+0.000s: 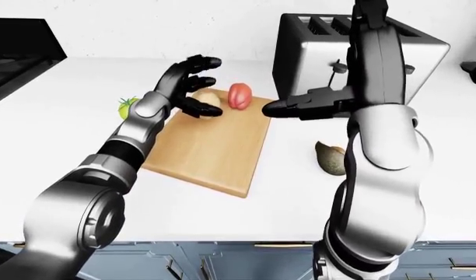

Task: Place the avocado, onion, tomato and bell pepper on the cutting board.

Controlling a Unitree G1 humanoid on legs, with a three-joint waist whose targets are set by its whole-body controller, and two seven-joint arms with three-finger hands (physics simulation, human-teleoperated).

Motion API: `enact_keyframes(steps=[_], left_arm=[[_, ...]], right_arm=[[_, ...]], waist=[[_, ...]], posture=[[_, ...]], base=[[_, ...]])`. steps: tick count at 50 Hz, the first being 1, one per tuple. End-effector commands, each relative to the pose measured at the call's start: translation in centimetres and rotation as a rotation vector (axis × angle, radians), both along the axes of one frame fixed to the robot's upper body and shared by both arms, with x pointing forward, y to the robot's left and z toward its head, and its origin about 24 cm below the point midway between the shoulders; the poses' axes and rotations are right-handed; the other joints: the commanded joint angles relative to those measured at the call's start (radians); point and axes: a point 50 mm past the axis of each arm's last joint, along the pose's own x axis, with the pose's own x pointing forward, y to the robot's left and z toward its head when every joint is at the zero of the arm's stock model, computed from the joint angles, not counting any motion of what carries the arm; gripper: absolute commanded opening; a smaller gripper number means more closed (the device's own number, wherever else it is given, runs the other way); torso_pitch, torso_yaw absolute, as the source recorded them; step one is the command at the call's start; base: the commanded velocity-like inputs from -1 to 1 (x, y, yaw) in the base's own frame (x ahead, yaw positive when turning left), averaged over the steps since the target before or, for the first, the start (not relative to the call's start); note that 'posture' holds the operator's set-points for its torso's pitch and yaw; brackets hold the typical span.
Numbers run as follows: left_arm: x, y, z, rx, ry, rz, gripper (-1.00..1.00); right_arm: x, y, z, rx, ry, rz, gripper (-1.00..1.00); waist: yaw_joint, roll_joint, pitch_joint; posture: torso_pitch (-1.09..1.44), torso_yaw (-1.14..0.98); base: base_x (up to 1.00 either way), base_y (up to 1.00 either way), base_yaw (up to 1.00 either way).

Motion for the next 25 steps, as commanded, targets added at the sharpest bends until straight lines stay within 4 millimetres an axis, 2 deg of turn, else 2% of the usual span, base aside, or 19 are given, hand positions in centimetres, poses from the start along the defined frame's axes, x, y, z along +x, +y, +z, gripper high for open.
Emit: enact_keyframes(steps=[1, 5, 6, 9, 20, 22, 25], left_arm=[[0.0, -0.3, 3.0, -0.019, -0.111, -0.012, 0.78], [0.0, -0.1, 2.9, -0.019, -0.108, -0.008, 0.91], [0.0, -0.1, 3.0, -0.021, -0.110, -0.009, 1.00], [0.1, 0.3, 3.3, -0.023, -0.118, 0.003, 1.00], [-0.2, 4.1, 8.1, -0.018, -0.251, 0.120, 1.00], [-0.8, 5.0, 9.2, -0.012, -0.276, 0.143, 1.00], [-2.0, 6.1, 9.9, 0.009, -0.294, 0.179, 1.00]], right_arm=[[-0.5, 0.0, 1.1, -0.016, -0.070, -0.009, 1.00], [-0.6, 0.0, 0.9, -0.014, -0.068, -0.010, 1.00], [-0.6, 0.0, 0.9, -0.014, -0.068, -0.009, 1.00], [-0.7, -0.1, 0.9, -0.015, -0.068, -0.012, 1.00], [-1.0, -0.9, 0.7, -0.015, -0.065, -0.038, 1.00], [-1.1, -1.0, 0.6, -0.019, -0.062, -0.044, 1.00], [-1.3, -1.3, 0.6, -0.024, -0.061, -0.052, 1.00]], waist=[[0.000, -0.003, -0.029], [0.000, -0.003, -0.029], [0.000, -0.003, -0.029], [0.000, -0.003, -0.030], [-0.003, 0.002, -0.025], [-0.004, 0.005, -0.024], [-0.006, 0.009, -0.022]], posture=[[0.00, 0.00], [0.00, 0.00], [0.00, 0.00], [0.00, 0.00], [0.00, 0.00], [0.00, 0.00], [0.00, 0.00]], base=[[0.00, 0.00, 0.00], [0.00, 0.00, 0.00], [0.00, 0.00, 0.00], [0.00, 0.00, 0.00], [0.00, 0.00, 0.00], [0.00, 0.00, 0.00], [0.00, 0.00, 0.00]])
